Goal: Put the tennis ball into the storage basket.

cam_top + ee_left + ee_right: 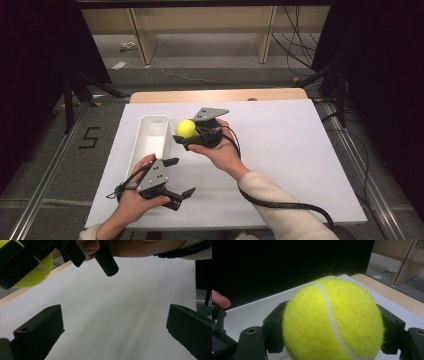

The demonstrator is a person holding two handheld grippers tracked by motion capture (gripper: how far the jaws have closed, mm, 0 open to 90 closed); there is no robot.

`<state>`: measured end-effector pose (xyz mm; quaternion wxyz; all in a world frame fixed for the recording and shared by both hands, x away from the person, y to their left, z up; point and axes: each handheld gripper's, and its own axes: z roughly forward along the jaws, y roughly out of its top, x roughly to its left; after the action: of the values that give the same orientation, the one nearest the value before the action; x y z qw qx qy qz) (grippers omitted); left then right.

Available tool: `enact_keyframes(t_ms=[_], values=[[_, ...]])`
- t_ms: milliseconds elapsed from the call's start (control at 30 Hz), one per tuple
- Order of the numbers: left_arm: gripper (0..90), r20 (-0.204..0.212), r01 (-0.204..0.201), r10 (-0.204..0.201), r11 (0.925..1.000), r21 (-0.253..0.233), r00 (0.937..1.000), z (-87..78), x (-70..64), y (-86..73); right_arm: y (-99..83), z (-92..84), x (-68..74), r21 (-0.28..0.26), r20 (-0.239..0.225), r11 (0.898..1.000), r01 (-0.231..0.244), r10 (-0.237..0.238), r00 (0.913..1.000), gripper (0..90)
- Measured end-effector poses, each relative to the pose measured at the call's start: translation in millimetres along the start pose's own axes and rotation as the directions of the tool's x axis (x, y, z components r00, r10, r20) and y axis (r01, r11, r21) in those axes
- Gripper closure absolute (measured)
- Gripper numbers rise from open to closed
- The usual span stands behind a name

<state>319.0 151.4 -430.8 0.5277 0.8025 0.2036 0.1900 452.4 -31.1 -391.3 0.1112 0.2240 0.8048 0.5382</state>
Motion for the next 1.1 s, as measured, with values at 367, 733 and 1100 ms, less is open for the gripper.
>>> enact_keyframes(t_ms=[367,733,1100], values=[[0.4,-0.001,-0.001,0.001,1.0,0.0,1.0,-0.1,-0.1,0.1,2.2,2.7,0.9,-0.002,-0.005,1.0,-0.003,0.003,1.0,26.2],[0.4,0.0,-0.002,0.002,1.0,0.0,1.0,0.0,-0.3,0.1,4.6,6.6,2.4,0.001,-0.009,1.0,-0.002,0.002,1.0,26.2],[0.4,-0.001,-0.002,0.002,1.0,-0.001,1.0,-0.2,-0.3,0.3,6.3,9.5,2.9,0.002,-0.012,1.0,0.005,-0.005,0.9999,26.2]])
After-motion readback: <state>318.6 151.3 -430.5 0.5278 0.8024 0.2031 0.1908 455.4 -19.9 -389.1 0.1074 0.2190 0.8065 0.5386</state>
